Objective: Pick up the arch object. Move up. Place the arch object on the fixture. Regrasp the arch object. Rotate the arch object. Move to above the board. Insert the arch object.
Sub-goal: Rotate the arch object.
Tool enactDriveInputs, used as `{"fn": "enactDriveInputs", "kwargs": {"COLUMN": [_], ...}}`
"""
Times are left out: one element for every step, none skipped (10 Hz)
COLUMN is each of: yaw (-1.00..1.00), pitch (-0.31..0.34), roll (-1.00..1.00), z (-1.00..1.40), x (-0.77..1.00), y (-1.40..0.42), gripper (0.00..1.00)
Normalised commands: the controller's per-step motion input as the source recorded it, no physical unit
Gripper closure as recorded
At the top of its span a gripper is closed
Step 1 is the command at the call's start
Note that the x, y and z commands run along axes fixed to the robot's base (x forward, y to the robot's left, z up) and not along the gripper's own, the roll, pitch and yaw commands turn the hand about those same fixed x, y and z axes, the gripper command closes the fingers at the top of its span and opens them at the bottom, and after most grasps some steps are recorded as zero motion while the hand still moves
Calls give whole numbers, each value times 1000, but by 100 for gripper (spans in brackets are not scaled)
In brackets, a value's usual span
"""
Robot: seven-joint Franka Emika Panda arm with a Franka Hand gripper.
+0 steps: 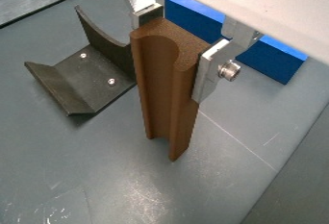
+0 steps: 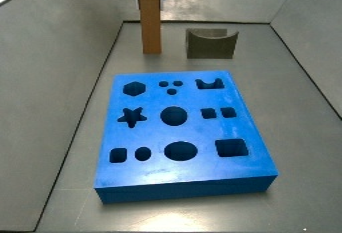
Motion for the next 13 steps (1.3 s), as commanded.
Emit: {"fn": "enactDriveInputs", "kwargs": {"yaw": [-36, -36, -37, -37, -37, -37, -37, -32, -33, -38, -41, -47, -52], "pitch": [-24, -25, -25, -25, -25, -25, -25, -22, -17, 34, 41, 58, 76], "roll": [-198, -198, -198, -198, -198, -198, -198, -197, -197, -190, -186, -178, -171], "z": [-258, -258, -257, -257, -257, -257, 0, 1000, 1000, 872, 763, 523, 338], "x": [3, 4, 4, 4, 4, 4, 0, 0, -4, -30, -22, -6, 7], "y": [19, 18, 18, 18, 17, 17, 0, 0, 0, 6, 8, 13, 16], "gripper": [100, 100, 100, 100, 100, 100, 0, 0, 0, 0, 0, 0, 0]}}
